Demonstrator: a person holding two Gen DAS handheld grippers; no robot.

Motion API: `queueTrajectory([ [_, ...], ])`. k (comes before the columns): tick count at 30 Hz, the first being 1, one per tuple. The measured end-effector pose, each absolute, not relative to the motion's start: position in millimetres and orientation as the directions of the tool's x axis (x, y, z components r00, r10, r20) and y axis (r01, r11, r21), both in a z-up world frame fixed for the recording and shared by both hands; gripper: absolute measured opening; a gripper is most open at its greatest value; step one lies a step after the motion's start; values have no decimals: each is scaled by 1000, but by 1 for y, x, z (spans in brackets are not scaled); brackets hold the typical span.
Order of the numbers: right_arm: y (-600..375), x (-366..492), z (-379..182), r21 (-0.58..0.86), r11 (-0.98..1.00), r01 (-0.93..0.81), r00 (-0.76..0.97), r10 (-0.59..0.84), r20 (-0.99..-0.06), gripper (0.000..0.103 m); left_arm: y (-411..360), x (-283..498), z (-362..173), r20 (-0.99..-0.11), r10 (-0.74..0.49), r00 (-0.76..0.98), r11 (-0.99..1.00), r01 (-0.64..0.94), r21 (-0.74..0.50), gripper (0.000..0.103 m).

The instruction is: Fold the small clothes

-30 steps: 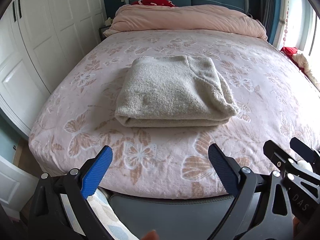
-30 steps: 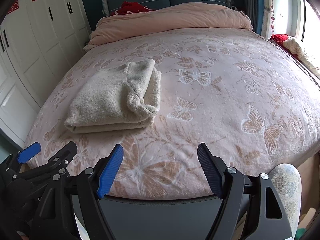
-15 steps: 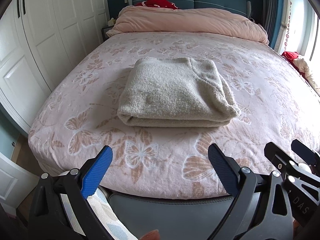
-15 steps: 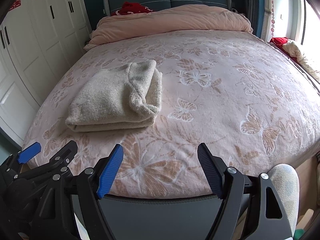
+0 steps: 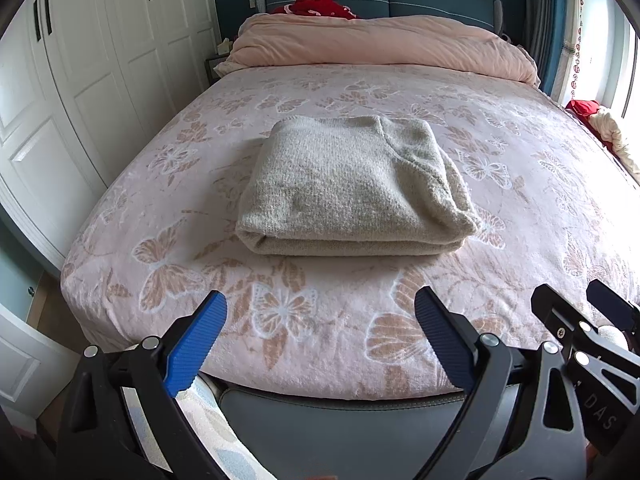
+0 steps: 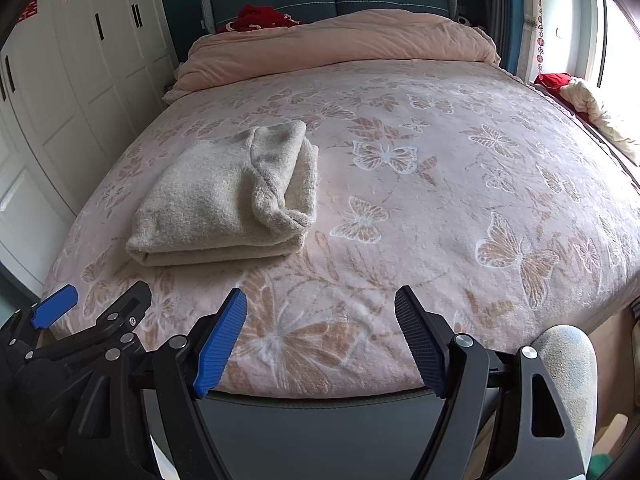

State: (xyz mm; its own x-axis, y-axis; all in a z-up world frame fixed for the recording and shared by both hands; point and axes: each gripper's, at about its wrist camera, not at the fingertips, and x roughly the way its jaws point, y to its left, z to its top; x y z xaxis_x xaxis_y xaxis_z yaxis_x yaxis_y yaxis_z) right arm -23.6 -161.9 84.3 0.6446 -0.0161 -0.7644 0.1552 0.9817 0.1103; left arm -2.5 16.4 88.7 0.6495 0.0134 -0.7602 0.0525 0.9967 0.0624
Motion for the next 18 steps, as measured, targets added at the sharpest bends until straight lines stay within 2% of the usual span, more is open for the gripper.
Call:
queueTrajectory([
  [18, -157, -25, 86, 112, 978, 176, 648, -30, -761, 75, 16, -1, 90, -747, 21, 665, 996, 53, 76, 94],
])
